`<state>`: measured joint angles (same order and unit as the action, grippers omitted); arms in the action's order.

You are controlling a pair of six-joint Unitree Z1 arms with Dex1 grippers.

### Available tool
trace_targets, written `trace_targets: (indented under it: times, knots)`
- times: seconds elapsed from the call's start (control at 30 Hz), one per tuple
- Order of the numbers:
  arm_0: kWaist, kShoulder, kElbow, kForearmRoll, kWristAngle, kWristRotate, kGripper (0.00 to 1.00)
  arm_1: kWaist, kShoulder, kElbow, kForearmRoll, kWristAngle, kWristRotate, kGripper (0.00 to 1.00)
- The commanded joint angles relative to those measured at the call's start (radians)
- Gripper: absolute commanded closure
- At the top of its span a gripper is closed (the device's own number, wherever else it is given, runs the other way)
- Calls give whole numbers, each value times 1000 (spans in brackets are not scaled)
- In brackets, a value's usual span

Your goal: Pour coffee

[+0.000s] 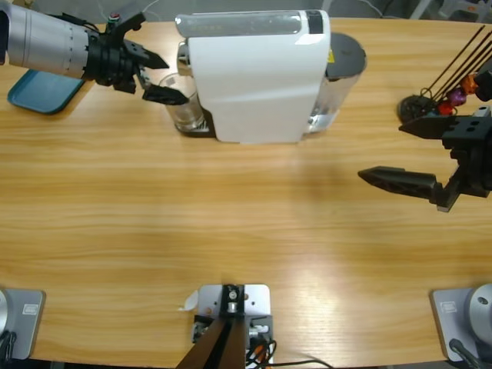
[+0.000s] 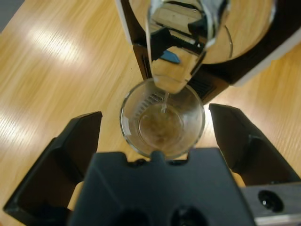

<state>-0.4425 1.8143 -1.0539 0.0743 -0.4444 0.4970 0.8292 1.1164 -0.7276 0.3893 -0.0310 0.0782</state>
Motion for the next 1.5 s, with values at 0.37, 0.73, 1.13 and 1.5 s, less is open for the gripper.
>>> trace_targets:
  times: [0.37, 0.73, 1.13, 1.5]
  knots:
    - [-30, 127, -11, -31, -20, 17, 21, 10, 45, 38, -15, 34, -9, 0]
    - [-33, 149, 6, -33, -20, 14, 1000, 10, 43, 40, -29, 39, -5, 0]
    - [9, 56, 54, -31, -13, 8, 1000, 10, -27, 43, -4, 33, -3, 0]
    - [134, -119, 97, -30, 88, -110, 1000, 10, -78, 57, 28, 22, -21, 0]
